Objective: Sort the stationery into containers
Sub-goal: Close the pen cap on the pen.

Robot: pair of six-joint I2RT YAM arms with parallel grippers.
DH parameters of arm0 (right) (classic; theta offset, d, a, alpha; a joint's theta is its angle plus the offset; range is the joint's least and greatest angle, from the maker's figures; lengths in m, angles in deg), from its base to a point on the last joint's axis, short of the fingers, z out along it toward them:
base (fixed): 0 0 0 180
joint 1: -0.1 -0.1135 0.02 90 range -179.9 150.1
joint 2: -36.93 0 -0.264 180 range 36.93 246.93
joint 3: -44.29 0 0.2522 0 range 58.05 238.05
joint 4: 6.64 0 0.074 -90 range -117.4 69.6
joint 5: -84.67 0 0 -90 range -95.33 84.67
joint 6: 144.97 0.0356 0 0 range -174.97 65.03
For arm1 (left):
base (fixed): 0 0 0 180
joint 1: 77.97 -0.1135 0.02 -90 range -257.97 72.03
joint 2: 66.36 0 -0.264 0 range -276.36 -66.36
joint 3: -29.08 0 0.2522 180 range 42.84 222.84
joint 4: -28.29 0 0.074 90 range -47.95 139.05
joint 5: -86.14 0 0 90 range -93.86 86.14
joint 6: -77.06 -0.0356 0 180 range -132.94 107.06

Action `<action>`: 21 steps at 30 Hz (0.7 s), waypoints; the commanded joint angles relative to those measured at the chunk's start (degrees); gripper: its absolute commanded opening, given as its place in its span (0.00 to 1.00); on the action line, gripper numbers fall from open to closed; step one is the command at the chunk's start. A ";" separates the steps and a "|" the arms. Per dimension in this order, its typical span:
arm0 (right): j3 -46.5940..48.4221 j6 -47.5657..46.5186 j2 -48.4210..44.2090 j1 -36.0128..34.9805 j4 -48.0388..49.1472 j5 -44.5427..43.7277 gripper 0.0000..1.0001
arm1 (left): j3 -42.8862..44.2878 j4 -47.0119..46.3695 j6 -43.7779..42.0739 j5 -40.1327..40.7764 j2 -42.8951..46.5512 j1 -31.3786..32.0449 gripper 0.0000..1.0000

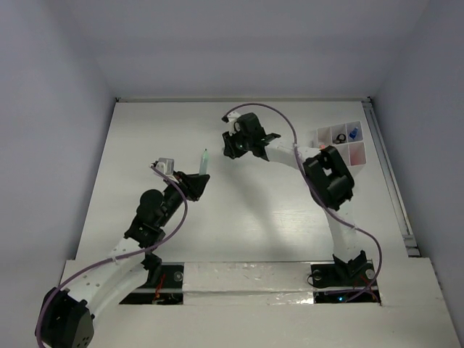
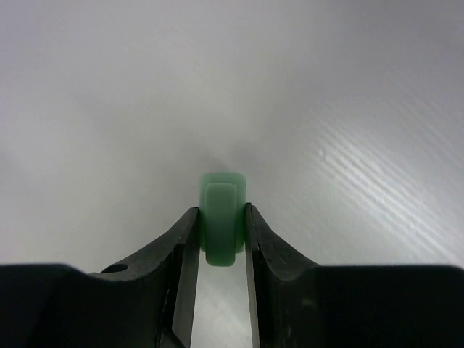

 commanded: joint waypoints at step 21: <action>-44.57 54.07 -37.01 -4.48 54.97 -2.82 0.00 | 5.55 -0.74 -4.16 8.50 -8.89 7.21 0.00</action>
